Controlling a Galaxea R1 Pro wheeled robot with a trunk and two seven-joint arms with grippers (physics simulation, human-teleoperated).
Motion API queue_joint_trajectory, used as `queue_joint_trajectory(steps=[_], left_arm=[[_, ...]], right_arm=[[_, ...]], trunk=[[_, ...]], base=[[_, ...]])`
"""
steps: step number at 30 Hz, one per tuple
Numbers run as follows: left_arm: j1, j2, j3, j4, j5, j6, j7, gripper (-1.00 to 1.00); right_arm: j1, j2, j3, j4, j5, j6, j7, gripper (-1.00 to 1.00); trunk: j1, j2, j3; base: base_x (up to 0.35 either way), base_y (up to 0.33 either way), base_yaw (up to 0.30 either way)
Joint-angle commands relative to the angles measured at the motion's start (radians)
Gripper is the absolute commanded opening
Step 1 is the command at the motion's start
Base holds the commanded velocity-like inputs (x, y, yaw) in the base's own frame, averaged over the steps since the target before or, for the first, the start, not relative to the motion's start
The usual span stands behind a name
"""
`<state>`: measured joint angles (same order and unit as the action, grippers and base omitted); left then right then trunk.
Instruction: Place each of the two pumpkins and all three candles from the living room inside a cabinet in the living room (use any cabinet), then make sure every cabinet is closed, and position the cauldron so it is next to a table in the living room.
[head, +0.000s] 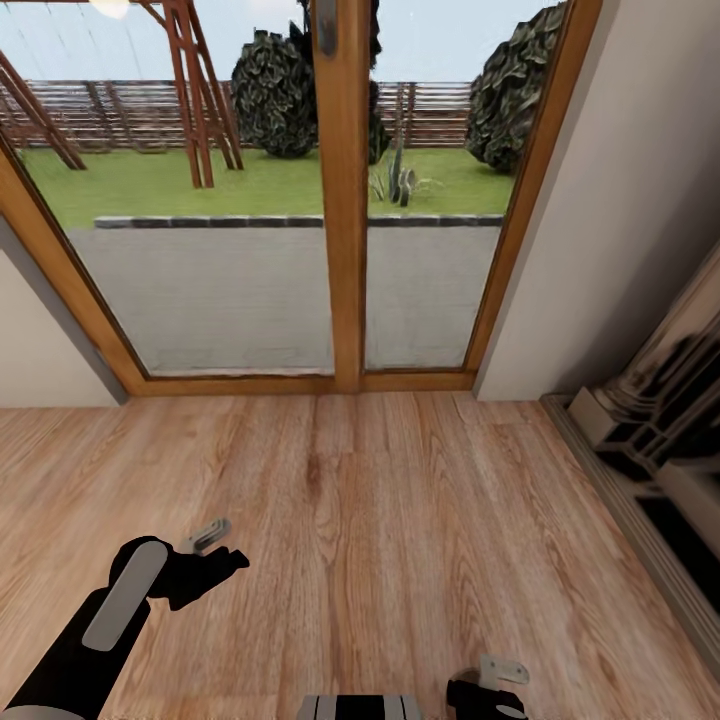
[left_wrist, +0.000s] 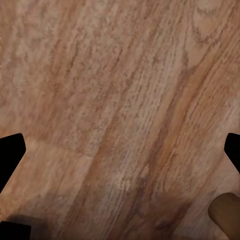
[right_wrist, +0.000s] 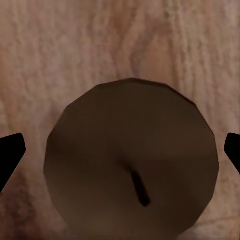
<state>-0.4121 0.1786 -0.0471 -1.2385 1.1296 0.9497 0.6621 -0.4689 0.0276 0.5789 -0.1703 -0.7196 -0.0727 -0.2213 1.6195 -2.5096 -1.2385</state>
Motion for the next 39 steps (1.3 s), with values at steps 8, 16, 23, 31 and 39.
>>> queue_joint_trajectory(steps=[8,16,23,31,39], left_arm=[[-0.001,0.001,-0.002,-0.001,0.010,0.000,0.010,1.00],[-0.001,0.001,-0.002,0.001,0.010,0.000,0.010,1.00],[-0.001,0.000,-0.002,0.001,0.010,0.000,0.010,1.00],[-0.001,0.001,-0.002,0.002,0.010,0.000,0.010,1.00],[-0.001,0.001,-0.002,0.002,0.010,0.000,0.010,1.00]], right_arm=[[-0.001,0.000,0.009,0.000,-0.011,-0.004,-0.004,1.00],[-0.001,0.000,0.009,0.000,-0.011,-0.005,-0.004,1.00],[-0.001,0.000,0.009,0.000,-0.011,-0.006,-0.004,1.00],[-0.001,0.000,0.009,0.000,-0.011,-0.008,-0.004,1.00],[-0.001,0.000,0.009,0.000,-0.011,-0.009,-0.004,1.00]], trunk=[[0.001,-0.001,-0.009],[0.002,-0.002,-0.024],[0.002,-0.002,-0.024],[0.004,-0.002,-0.036],[0.004,-0.002,-0.036]], base=[[0.000,0.000,0.000],[0.000,0.000,0.000],[0.000,0.000,0.000],[0.000,0.000,0.000],[0.000,0.000,0.000]])
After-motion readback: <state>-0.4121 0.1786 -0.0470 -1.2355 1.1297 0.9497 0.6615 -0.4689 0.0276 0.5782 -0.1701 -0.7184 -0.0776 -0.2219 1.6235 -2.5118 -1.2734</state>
